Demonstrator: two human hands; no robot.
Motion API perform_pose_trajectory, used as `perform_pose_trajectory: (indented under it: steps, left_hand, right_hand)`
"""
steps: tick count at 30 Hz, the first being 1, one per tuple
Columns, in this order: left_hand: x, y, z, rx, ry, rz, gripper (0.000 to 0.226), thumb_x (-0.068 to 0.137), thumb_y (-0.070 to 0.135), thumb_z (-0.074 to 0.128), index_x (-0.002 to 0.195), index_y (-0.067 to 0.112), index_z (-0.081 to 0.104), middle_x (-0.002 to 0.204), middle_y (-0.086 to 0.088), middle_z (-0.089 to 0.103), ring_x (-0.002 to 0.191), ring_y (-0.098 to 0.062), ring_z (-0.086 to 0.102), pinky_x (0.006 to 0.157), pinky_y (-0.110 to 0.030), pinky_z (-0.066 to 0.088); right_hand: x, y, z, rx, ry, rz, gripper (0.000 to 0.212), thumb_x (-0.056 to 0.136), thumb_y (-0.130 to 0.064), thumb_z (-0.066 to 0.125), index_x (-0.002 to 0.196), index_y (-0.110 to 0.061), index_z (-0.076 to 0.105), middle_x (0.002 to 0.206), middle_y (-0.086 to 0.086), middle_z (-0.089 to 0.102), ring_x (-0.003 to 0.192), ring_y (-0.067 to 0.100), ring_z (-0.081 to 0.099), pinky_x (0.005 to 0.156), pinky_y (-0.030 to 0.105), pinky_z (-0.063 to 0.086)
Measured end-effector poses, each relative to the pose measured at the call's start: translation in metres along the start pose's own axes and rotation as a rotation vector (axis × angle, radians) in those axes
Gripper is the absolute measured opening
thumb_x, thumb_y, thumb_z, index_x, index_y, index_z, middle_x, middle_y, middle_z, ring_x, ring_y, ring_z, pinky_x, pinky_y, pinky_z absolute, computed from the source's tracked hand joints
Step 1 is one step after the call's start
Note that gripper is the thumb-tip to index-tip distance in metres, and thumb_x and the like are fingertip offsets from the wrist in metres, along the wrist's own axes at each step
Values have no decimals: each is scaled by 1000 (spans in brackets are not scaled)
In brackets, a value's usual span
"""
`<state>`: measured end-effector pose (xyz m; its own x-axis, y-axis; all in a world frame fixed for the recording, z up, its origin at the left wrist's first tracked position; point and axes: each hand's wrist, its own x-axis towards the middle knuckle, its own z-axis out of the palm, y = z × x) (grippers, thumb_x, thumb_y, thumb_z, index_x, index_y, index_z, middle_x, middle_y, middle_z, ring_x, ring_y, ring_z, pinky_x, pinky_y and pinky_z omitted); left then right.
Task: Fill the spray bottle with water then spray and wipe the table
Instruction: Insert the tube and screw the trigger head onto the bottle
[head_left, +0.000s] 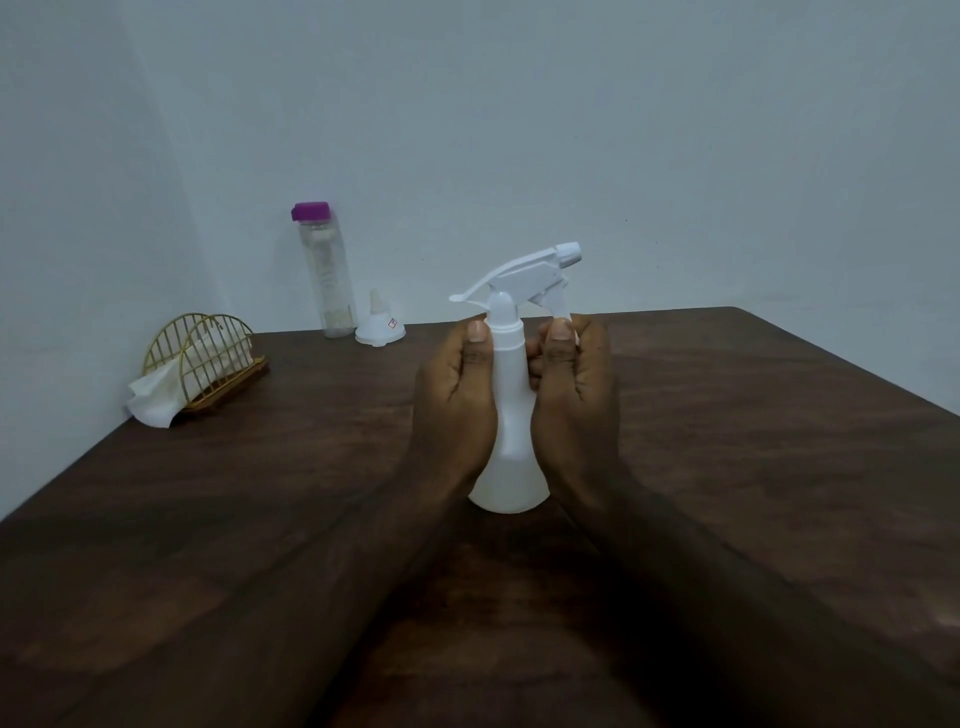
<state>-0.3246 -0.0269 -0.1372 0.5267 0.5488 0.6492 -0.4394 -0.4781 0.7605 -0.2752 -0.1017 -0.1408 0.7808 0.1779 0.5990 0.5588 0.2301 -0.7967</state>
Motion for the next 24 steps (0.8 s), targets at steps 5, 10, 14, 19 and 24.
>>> perform_pose_trajectory:
  steps: [5, 10, 14, 19, 24]
  left_hand:
    - [0, 6, 2, -43, 20, -21, 27, 84, 47, 50, 101, 26, 52, 89, 12, 65, 81, 6, 65, 71, -14, 52]
    - [3, -1, -1, 26, 3, -12, 22, 100, 38, 39, 94, 31, 59, 81, 18, 67, 79, 0, 64, 72, -22, 54]
    - [2, 3, 0, 8, -18, -8, 23, 102, 32, 38, 91, 31, 59, 79, 23, 68, 77, 3, 65, 70, -16, 52]
    - [0, 5, 1, 35, -5, -40, 34, 75, 55, 56, 103, 36, 52, 96, 17, 66, 90, 4, 65, 76, -15, 54]
    - [3, 4, 1, 77, -30, -20, 22, 91, 38, 56, 106, 23, 62, 91, 13, 68, 87, 1, 65, 75, -16, 53]
  right_hand:
    - [0, -3, -1, 21, -15, 9, 22, 107, -21, 35, 103, -7, 51, 76, -10, 58, 67, -9, 61, 55, 6, 44]
    - [0, -2, 0, 15, -2, 4, 21, 107, -24, 35, 98, -11, 49, 71, -9, 57, 63, -7, 58, 56, 7, 44]
    - [1, 0, 0, 20, 7, -4, 21, 107, -24, 35, 97, -11, 49, 70, -10, 56, 62, -6, 58, 56, 8, 44]
    - [1, 2, 0, 12, 5, -21, 22, 107, -22, 36, 102, -7, 52, 72, -11, 56, 65, -6, 58, 58, 10, 45]
    - [3, 3, -1, 8, 11, -15, 24, 107, -24, 35, 101, -7, 53, 75, -10, 57, 67, -5, 59, 59, 9, 45]
